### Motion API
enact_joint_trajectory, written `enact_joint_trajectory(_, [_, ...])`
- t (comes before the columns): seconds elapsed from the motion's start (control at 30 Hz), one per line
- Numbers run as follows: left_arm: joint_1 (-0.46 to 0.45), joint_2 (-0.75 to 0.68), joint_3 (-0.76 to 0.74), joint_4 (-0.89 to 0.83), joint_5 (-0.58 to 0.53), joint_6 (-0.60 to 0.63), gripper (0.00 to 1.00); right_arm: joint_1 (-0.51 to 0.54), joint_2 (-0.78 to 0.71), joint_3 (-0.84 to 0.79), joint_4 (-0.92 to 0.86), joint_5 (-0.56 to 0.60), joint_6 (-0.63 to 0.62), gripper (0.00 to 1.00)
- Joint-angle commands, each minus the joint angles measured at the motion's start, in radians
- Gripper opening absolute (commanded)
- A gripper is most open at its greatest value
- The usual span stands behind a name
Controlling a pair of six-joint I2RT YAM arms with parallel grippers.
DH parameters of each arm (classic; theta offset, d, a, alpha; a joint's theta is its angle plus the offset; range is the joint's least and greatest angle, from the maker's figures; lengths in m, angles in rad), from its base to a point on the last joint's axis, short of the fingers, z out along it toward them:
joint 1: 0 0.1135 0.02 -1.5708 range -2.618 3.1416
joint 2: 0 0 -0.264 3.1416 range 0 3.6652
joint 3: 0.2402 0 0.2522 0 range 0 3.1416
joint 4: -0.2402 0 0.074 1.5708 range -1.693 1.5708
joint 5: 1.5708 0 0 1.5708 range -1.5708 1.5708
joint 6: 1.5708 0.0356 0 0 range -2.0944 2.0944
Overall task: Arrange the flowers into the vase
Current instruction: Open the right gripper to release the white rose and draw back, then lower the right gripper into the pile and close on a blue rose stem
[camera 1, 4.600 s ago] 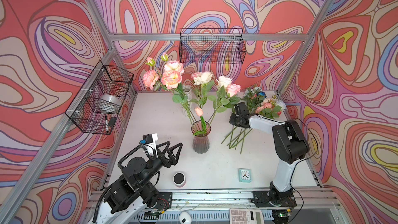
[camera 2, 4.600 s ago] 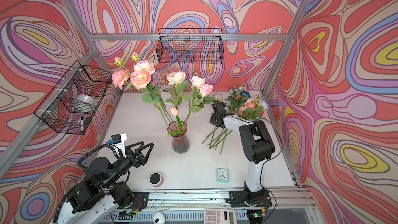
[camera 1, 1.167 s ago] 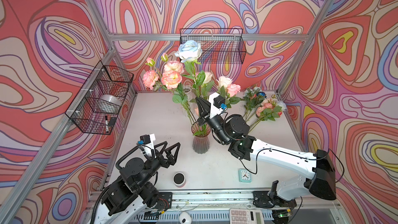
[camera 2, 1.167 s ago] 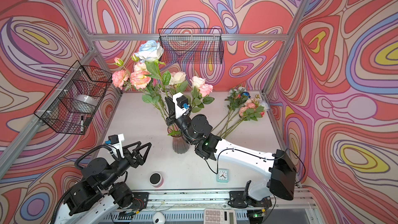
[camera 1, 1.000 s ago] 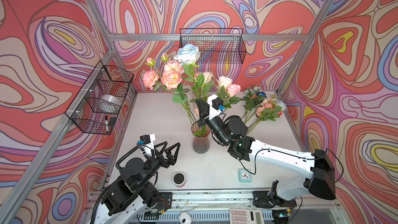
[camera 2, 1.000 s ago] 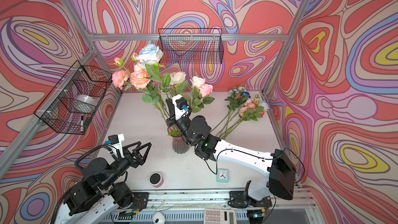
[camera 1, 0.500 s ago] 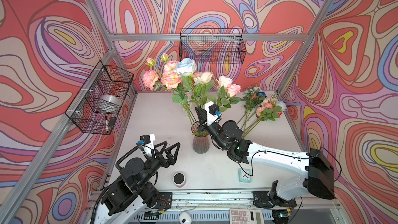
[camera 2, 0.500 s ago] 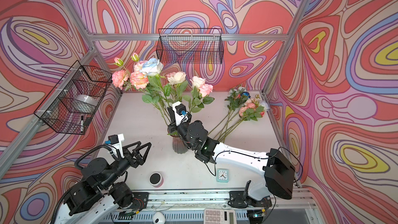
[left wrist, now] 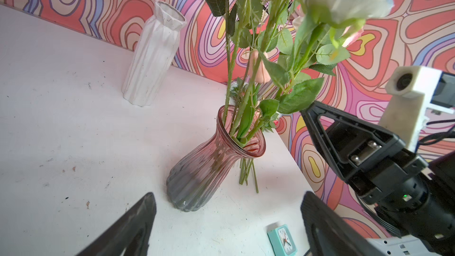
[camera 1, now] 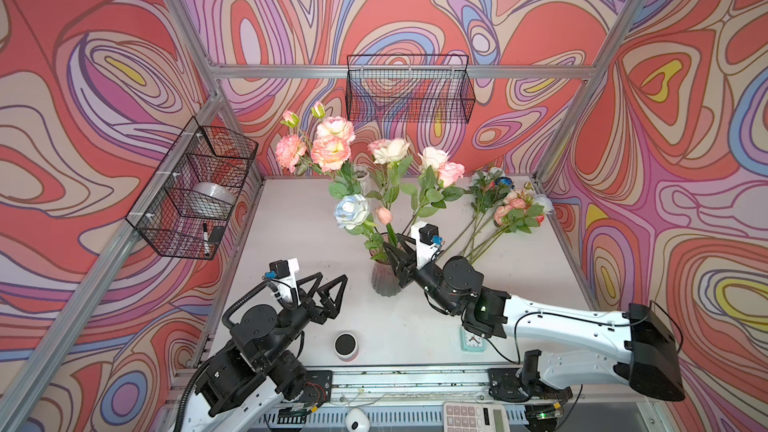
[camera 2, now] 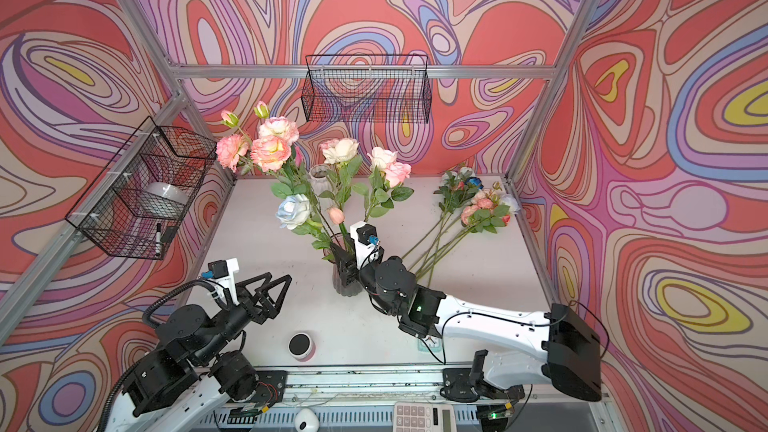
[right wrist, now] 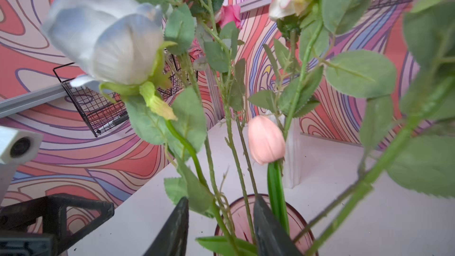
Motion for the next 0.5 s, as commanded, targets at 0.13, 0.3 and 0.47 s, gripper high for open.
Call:
enact_joint_trajectory(0.13, [0.005, 0.005, -0.018, 0.022, 0.004, -0.011, 0.94, 0.006, -0.16, -0.066, -0.275, 0.08, 0.184, 0.48])
enact_joint_trajectory(0.3, [0.006, 0.009, -0.037, 0.035, 0.003, -0.028, 0.94, -0.004, -0.15, -0.026, -0.516, 0.204, 0.28, 0.51])
enact_joint_trajectory(0.47, [0.006, 0.016, -0.085, 0.036, 0.006, -0.045, 0.94, -0.098, -0.105, 0.012, -0.697, 0.181, 0.399, 0.53])
